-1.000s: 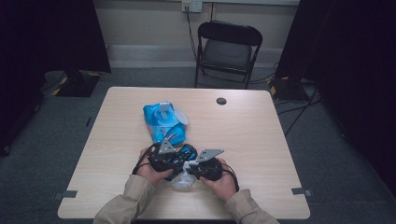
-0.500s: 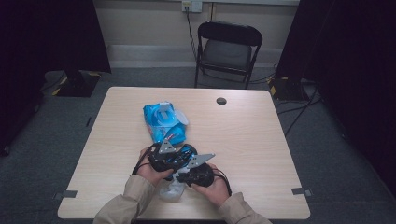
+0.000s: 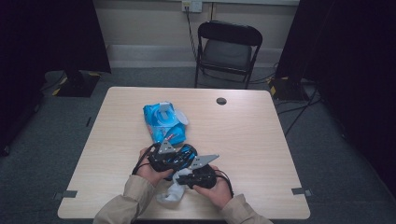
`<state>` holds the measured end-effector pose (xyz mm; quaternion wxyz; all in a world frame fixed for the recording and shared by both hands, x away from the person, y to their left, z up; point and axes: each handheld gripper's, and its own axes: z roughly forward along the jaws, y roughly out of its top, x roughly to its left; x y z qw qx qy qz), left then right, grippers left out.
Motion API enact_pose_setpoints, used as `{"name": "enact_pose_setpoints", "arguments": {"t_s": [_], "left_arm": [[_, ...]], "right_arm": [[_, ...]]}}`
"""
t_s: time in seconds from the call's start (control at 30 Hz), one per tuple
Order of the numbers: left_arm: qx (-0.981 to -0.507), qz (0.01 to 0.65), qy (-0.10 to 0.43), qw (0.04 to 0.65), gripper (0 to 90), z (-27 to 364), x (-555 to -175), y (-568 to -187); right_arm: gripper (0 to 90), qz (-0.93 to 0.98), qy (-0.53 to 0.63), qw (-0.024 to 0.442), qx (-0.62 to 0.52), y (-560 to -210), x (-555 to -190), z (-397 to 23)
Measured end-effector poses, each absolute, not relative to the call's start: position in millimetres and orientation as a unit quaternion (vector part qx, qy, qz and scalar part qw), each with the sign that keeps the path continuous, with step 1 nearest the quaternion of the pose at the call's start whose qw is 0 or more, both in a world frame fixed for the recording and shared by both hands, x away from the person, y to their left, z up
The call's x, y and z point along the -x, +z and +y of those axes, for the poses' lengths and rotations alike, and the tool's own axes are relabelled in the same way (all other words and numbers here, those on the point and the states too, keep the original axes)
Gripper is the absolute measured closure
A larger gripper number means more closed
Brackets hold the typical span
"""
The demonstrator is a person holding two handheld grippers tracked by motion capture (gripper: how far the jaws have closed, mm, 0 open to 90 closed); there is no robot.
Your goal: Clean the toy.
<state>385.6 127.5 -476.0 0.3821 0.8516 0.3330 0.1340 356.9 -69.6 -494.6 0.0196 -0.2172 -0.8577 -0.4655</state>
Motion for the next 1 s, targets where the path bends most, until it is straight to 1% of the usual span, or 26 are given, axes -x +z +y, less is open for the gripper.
{"name": "enact_pose_setpoints", "arguments": {"t_s": [0.07,0.3,0.47,0.67,0.8,1.0], "left_arm": [[-0.851,0.333,0.134,0.382,51.1,127.4,-385.7,-476.0],[-0.851,0.334,0.134,0.382,51.1,127.0,-386.2,-475.8],[-0.851,0.334,0.134,0.382,51.1,126.9,-386.1,-475.8],[-0.850,0.333,0.134,0.384,51.1,127.4,-385.7,-476.4],[-0.850,0.334,0.134,0.384,51.1,127.4,-385.5,-476.3],[-0.850,0.334,0.135,0.384,51.1,127.7,-385.3,-476.4]], "right_arm": [[85.7,-0.854,-0.468,0.015,0.227,-491.2,-360.1,-79.9],[85.8,-0.840,-0.472,-0.029,0.265,-476.4,-377.3,-118.0],[85.7,-0.826,-0.473,-0.052,0.301,-475.7,-395.2,-135.7],[85.6,-0.838,-0.452,-0.059,0.299,-487.4,-401.3,-124.0],[85.6,-0.844,-0.448,-0.055,0.291,-491.8,-400.2,-114.2],[85.6,-0.856,-0.440,-0.037,0.271,-498.2,-393.6,-93.9]]}}
